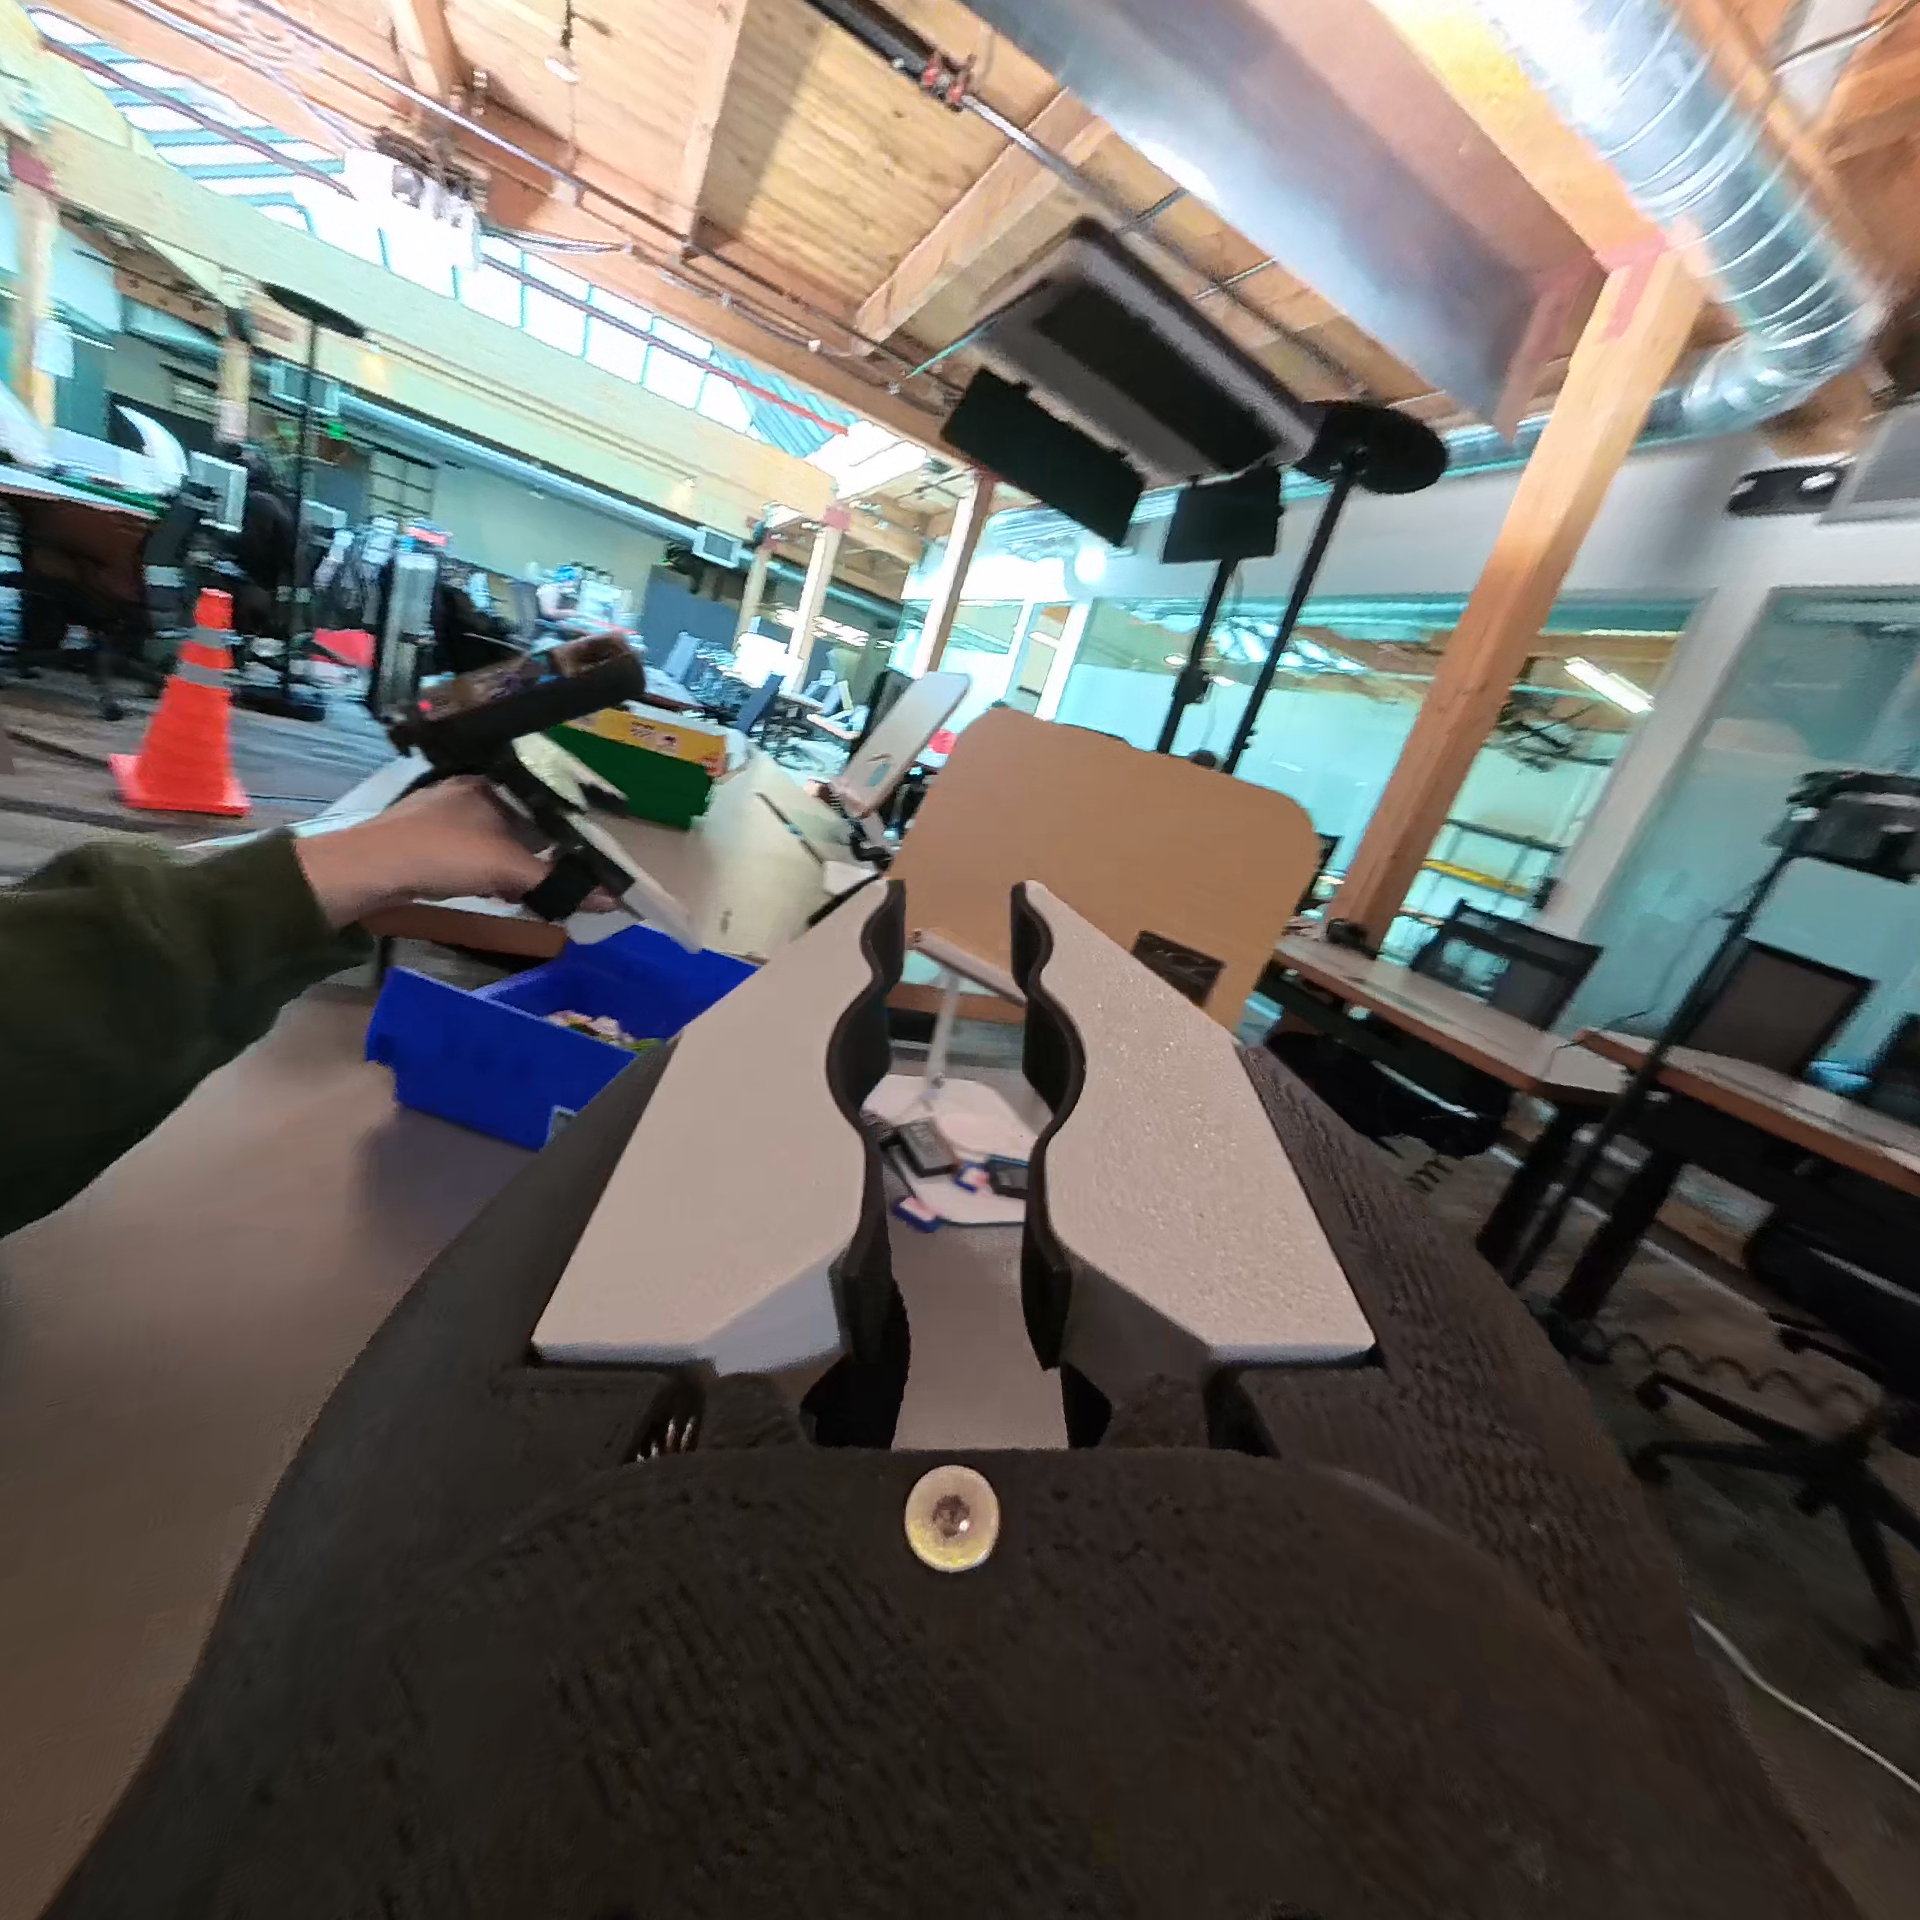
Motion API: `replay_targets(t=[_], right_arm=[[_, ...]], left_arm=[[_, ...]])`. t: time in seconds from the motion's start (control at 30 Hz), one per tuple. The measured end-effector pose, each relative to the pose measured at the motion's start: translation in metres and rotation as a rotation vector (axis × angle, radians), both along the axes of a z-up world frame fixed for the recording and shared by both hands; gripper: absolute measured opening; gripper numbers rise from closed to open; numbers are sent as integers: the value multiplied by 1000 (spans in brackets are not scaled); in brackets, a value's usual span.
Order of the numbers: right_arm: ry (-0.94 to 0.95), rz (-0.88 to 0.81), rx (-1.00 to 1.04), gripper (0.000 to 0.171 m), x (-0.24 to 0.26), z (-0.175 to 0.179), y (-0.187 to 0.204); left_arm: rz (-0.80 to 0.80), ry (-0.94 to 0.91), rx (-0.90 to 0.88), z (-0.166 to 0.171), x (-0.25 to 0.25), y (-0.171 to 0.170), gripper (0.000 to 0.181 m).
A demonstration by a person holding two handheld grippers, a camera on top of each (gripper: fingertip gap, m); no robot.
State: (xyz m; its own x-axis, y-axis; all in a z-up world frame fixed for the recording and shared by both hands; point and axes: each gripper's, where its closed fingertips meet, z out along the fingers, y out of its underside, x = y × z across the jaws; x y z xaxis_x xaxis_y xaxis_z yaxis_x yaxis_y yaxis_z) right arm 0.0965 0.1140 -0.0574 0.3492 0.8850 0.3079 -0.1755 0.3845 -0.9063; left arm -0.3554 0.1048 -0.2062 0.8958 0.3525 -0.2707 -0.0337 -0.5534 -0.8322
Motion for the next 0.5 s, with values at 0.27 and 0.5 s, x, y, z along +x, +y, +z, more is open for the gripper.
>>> replay_targets(t=[0.27, 0.5], right_arm=[[109, -131, 80, 18, 54, 27, -15], [136, -115, 92, 16, 52, 33, -21]], left_arm=[[-217, -180, 170, 16, 43, 10, 134], [-296, -291, 251, 31, 59, -1, 120]])
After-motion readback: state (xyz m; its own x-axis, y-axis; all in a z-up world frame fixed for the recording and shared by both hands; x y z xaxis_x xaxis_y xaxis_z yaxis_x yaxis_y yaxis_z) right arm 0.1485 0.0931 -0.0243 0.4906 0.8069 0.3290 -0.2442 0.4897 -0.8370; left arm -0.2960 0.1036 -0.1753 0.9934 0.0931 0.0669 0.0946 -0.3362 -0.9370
